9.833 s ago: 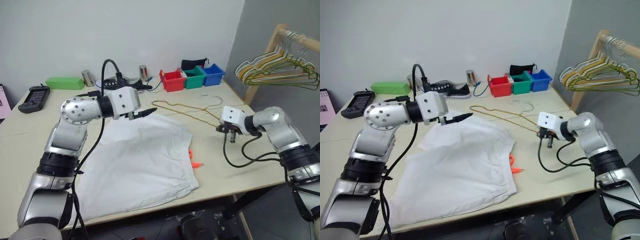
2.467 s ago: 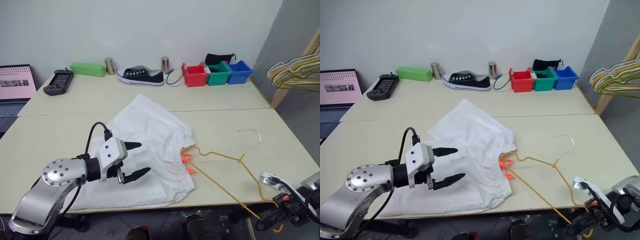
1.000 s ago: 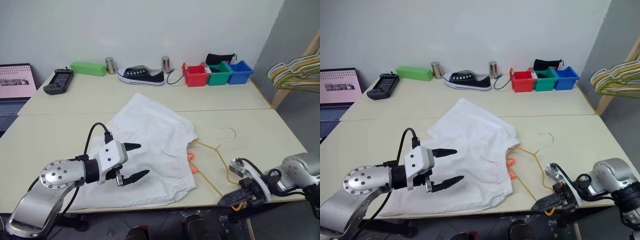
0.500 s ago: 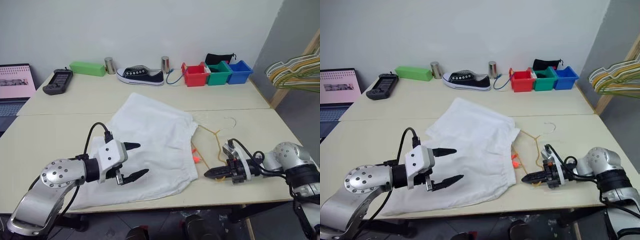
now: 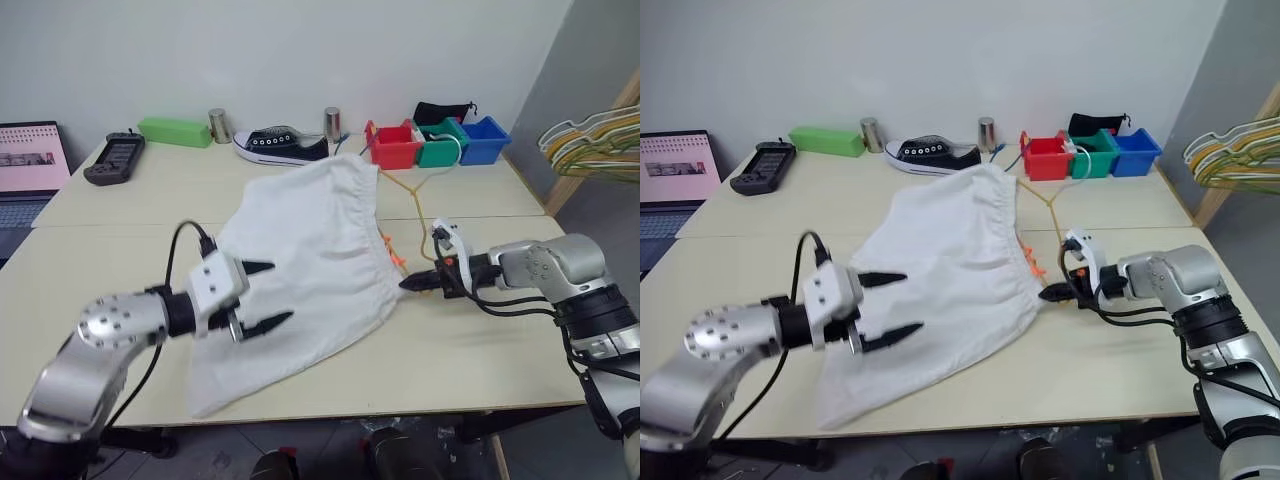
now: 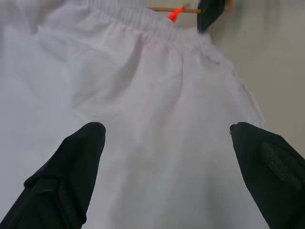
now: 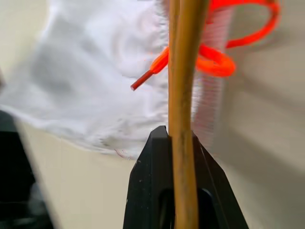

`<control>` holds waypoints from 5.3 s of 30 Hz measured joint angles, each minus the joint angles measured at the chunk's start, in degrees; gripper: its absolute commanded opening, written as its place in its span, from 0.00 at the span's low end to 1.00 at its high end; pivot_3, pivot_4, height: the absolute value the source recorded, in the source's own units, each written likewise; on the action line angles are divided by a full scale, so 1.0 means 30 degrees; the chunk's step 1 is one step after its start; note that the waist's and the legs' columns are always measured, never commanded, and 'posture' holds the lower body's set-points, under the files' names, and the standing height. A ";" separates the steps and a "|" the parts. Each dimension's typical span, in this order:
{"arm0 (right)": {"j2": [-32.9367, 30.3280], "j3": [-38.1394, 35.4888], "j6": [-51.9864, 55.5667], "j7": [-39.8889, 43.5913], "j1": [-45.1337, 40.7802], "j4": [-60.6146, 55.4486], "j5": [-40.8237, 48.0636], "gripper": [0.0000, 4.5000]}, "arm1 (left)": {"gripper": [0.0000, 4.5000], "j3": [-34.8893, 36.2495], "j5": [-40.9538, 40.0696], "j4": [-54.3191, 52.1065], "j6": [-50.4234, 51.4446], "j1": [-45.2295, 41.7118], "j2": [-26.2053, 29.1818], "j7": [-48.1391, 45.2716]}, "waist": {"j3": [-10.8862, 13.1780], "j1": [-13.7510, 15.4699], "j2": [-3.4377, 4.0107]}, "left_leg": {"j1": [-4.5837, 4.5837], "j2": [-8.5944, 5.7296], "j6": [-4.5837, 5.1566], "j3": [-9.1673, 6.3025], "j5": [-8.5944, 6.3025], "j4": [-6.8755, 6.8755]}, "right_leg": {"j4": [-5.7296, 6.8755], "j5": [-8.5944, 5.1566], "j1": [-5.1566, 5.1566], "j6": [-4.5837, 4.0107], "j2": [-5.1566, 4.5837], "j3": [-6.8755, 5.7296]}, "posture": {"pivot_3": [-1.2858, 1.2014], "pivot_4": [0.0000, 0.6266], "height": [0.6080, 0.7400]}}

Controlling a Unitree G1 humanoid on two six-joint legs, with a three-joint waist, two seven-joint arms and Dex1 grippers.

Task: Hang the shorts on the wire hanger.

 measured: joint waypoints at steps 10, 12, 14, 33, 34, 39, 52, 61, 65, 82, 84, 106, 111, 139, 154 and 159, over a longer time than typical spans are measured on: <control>0.2347 0.3209 -0.9195 -0.1561 -0.0987 0.0201 -0.9151 0.00 | 0.99 -0.3299 0.3604 1.1731 -0.5395 -1.2820 0.1112 -0.4253 | -0.0075 -0.0123 0.0017 | -0.0045 -0.0020 0.0018 -0.0023 0.0029 0.0006 | -0.0003 0.0115 -0.0041 -0.0085 -0.0006 -0.0012 | 0.46 0.02 1.00; 0.2691 0.3219 -0.9328 -0.1516 -0.1098 0.0109 -0.9911 0.00 | 0.99 -0.4625 0.5026 1.4407 -0.7786 -1.4037 0.0790 -0.5324 | -0.0077 -0.0170 0.0015 | -0.0061 -0.0019 0.0015 -0.0038 0.0031 0.0010 | 0.0004 0.0125 -0.0046 -0.0100 -0.0007 -0.0027 | 0.46 0.02 1.00; 0.2959 0.3220 -0.9287 -0.1417 -0.1202 -0.0266 -1.0411 0.00 | 0.99 -0.5450 0.6179 1.6465 -0.9628 -1.4958 0.0630 -0.6203 | -0.0078 -0.0272 0.0015 | -0.0085 -0.0019 0.0014 -0.0053 0.0032 0.0017 | 0.0006 0.0135 -0.0056 -0.0117 -0.0008 -0.0037 | 0.46 0.01 1.00; 0.4542 0.3647 -0.6935 -0.1420 -0.1529 -0.3226 -1.5416 0.00 | 0.61 -0.8096 1.1954 2.4489 -1.8044 -1.8030 -0.1169 -0.7127 | -0.0087 -0.1516 0.0008 | -0.0138 -0.0041 0.0074 -0.0151 0.0071 0.0308 | 0.0309 0.0091 -0.0076 -0.0018 -0.0009 -0.0091 | 0.44 0.00 1.00; 0.4582 0.3650 -0.6960 -0.1417 -0.1523 -0.3238 -1.5569 0.00 | 0.55 -0.8110 1.2102 2.4773 -1.8268 -1.8130 -0.1187 -0.6945 | -0.0090 -0.1547 0.0004 | -0.0138 -0.0042 0.0088 -0.0160 0.0080 0.0313 | 0.0313 0.0096 -0.0075 -0.0010 -0.0008 -0.0094 | 0.44 0.00 1.00; 0.4812 0.3646 -0.7045 -0.1393 -0.1447 -0.3265 -1.6149 0.00 | 0.31 -0.8110 1.2493 2.5482 -1.8655 -1.8701 -0.1208 -0.6613 | -0.0090 -0.1664 0.0004 | -0.0137 -0.0048 0.0106 -0.0169 0.0093 0.0319 | 0.0331 0.0100 -0.0074 -0.0004 -0.0008 -0.0095 | 0.44 0.00 1.00; 0.5151 0.3436 -0.7334 -0.1177 -0.1436 -0.3147 -1.6764 0.13 | 0.00 -0.8148 1.2886 2.5570 -1.9110 -1.8632 -0.1215 -0.6579 | -0.0093 -0.1977 0.0000 | -0.0140 -0.0053 0.0105 -0.0206 0.0094 0.0319 | 0.0351 0.0147 -0.0071 -0.0084 -0.0010 -0.0120 | 0.45 0.00 1.00; 0.4928 0.3030 -0.7758 0.0212 -0.1052 -0.3460 -1.6045 0.58 | 0.00 -0.7735 1.2729 2.2577 -1.7814 -1.5873 -0.1108 -0.5302 | -0.0104 -0.2012 -0.0004 | -0.0133 -0.0067 0.0100 -0.0278 0.0104 0.0344 | 0.0478 0.0149 -0.0075 -0.0088 -0.0011 -0.0162 | 0.46 0.00 1.00; 0.3969 0.2152 -0.7180 0.1080 -0.1022 -0.4250 -1.5530 0.85 | 0.00 -0.7049 1.2345 2.0636 -1.6637 -1.3913 -0.0519 -0.4784 | -0.0108 -0.2011 -0.0009 | -0.0118 -0.0074 0.0094 -0.0326 0.0125 0.0348 | 0.0557 0.0146 -0.0075 -0.0091 -0.0011 -0.0206 | 0.46 0.00 1.00; 0.3294 -0.0446 -0.4265 0.3612 0.1679 -0.2891 -1.1556 1.00 | 0.00 -0.3160 0.8284 1.2874 -1.0522 -0.7766 0.0924 -0.4206 | -0.0242 -0.2167 -0.0103 | -0.0058 -0.0061 0.0072 -0.0481 0.0317 0.0327 | 0.0617 0.0156 -0.0014 -0.0138 -0.0003 -0.0406 | 0.46 0.00 1.00; 0.4398 -0.0127 -0.4284 0.3576 0.1598 -0.1992 -1.1217 1.00 | 0.00 -0.3086 0.7853 1.2320 -1.0014 -0.7608 0.0997 -0.4262 | -0.0241 -0.2133 -0.0102 | -0.0014 -0.0057 0.0079 -0.0493 0.0322 0.0320 | 0.0637 0.0165 0.0012 -0.0150 0.0005 -0.0421 | 0.46 0.00 1.00; 0.8199 -0.1264 -0.4188 0.2845 -0.1561 0.3243 -0.8615 0.38 | 0.00 -0.2668 0.6943 0.9581 -0.7861 -0.6049 0.1805 -0.4153 | -0.0269 -0.0982 -0.0135 | 0.0022 -0.0047 0.0091 -0.0502 0.0338 0.0294 | 0.0592 0.0189 0.0047 -0.0166 0.0008 -0.0456 | 0.48 0.00 1.00; 0.7708 -0.1166 -0.4387 0.2876 -0.1197 0.3235 -0.8619 0.15 | 0.00 -0.2669 0.6891 0.9579 -0.7872 -0.6054 0.1803 -0.4120 | -0.0268 -0.0999 -0.0134 | 0.0020 -0.0047 0.0091 -0.0497 0.0338 0.0292 | 0.0591 0.0189 0.0044 -0.0168 0.0009 -0.0452 | 0.47 0.00 1.00; 0.4728 -0.0859 -0.5963 0.2549 -0.1199 0.0482 -0.9322 0.00 | 0.00 -0.3630 0.5405 0.7733 -0.4609 -0.4029 0.4044 -0.7359 | -0.0267 -0.1273 -0.0132 | 0.0000 -0.0036 0.0090 -0.0470 0.0337 0.0240 | 0.0579 0.0163 -0.0009 -0.0208 0.0011 -0.0439 | 0.44 0.00 1.00; 0.3384 -0.0406 -0.5033 0.2549 -0.0546 -0.2122 -0.9320 0.00 | 0.00 -0.4365 0.6123 0.9663 -0.5820 -0.5703 0.3113 -0.6618 | -0.0265 -0.1842 -0.0130 | -0.0007 -0.0037 0.0090 -0.0465 0.0337 0.0236 | 0.0569 0.0162 -0.0011 -0.0207 0.0008 -0.0433 | 0.43 0.00 1.00; 0.3330 -0.0342 -0.4945 0.2545 -0.0548 -0.2361 -0.9313 0.00 | 0.00 -0.4653 0.6638 1.0147 -0.6625 -0.5693 0.3158 -0.6632 | -0.0266 -0.2115 -0.0131 | -0.0005 -0.0036 0.0090 -0.0467 0.0337 0.0237 | 0.0571 0.0162 -0.0011 -0.0206 0.0008 -0.0433 | 0.43 0.00 1.00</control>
